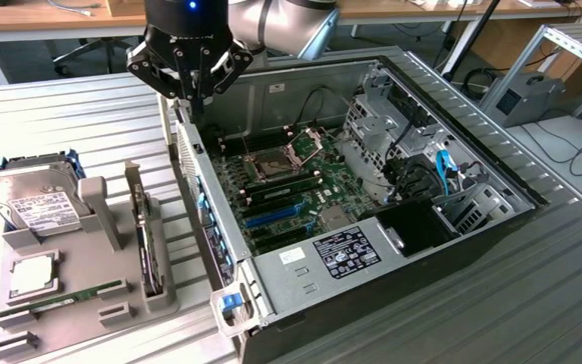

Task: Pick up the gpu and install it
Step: 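Reach for the gpu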

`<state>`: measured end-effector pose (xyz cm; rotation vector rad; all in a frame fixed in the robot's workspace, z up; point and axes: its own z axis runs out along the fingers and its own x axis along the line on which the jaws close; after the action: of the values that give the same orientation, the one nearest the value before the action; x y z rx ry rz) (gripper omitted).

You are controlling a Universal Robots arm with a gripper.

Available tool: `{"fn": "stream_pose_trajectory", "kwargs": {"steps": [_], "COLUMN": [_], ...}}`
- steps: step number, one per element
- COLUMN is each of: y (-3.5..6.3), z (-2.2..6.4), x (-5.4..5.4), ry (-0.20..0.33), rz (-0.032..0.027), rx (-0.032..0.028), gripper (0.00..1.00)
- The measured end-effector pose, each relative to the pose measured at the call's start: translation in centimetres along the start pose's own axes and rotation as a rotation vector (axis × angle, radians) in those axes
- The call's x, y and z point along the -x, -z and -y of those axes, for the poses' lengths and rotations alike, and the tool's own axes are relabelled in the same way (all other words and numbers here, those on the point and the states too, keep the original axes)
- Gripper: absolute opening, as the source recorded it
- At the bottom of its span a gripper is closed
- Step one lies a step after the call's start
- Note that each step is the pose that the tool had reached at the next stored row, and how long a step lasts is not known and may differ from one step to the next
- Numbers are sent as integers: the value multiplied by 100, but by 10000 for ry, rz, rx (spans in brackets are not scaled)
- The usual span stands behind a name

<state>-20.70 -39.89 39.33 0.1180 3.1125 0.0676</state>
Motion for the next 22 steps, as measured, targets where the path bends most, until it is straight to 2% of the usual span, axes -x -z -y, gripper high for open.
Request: {"fn": "stream_pose_trajectory", "kwargs": {"steps": [22], "y": [4], "z": [11], "x": [-150], "ry": [0], "rz": [0], "rx": [0], "gripper": [11]}}
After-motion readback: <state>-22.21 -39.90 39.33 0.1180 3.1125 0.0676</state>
